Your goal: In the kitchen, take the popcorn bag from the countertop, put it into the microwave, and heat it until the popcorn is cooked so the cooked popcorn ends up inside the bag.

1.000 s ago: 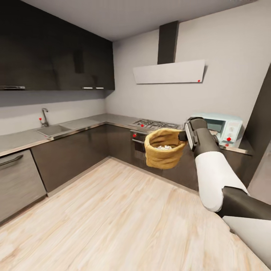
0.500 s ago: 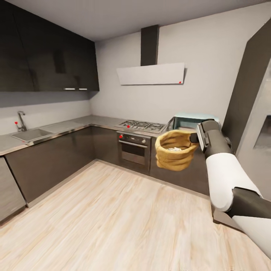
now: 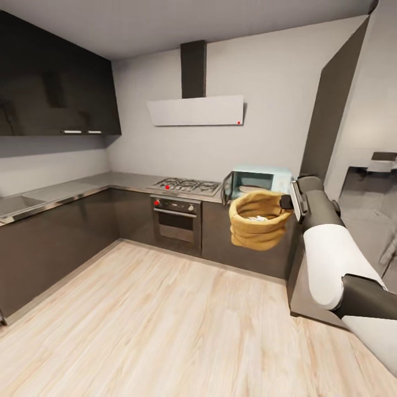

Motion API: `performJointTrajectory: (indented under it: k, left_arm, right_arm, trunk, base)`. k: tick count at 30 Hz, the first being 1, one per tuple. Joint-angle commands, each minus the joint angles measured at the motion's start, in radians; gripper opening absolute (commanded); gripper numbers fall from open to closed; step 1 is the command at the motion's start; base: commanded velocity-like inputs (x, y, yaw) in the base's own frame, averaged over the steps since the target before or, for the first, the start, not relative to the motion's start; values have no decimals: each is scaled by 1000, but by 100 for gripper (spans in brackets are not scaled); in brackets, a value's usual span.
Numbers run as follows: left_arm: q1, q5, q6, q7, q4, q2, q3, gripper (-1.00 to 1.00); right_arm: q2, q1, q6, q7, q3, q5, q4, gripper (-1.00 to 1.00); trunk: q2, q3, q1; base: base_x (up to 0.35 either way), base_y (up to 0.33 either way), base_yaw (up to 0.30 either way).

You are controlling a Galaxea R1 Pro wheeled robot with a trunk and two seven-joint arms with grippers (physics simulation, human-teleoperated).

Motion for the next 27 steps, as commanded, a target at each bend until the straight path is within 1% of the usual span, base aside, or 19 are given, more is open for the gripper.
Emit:
performJointTrajectory:
  k: [1,14,18,20,22,25,27]
  left_arm:
    - [1,6,-2,1,-1,0,2,100]
    - [0,6,-2,1,-1,-2,2,100]
    - [1,6,-2,1,-1,-2,2,100]
    - [1,6,-2,1,-1,-2,2,100]
    - [0,6,-2,1,-1,-1,2,100]
    - [1,6,-2,1,-1,-2,2,100]
    - [1,6,-2,1,-1,-2,2,100]
  right_arm:
    - [0,-2,2,-7,0,-6,0,-100]
    - [3,-1,2,-8,2,-5,-2,-100]
    - [14,-1,2,-7,5,-5,-3,-100]
    - [27,-1,2,-6,6,-6,-3,-100]
    - [47,-1,2,-4,6,-9,-6,-100]
    - [90,-1,2,-2,6,-10,-10,-100]
    - [113,-1,2,-2,6,-11,-11,-100]
  trunk:
    - [-1,-1,0]
    - [-1,6,0]
    - [-1,8,0]
    - [-1,8,0]
    - [-1,8,0]
    - [-1,8,0]
    - [-1,8,0]
  base:
    - [0,0,-251]
    - [0,0,-251]
    - [0,0,-202]
    - [0,0,-40]
    - [0,0,-11]
    - [0,0,-2]
    - [0,0,0]
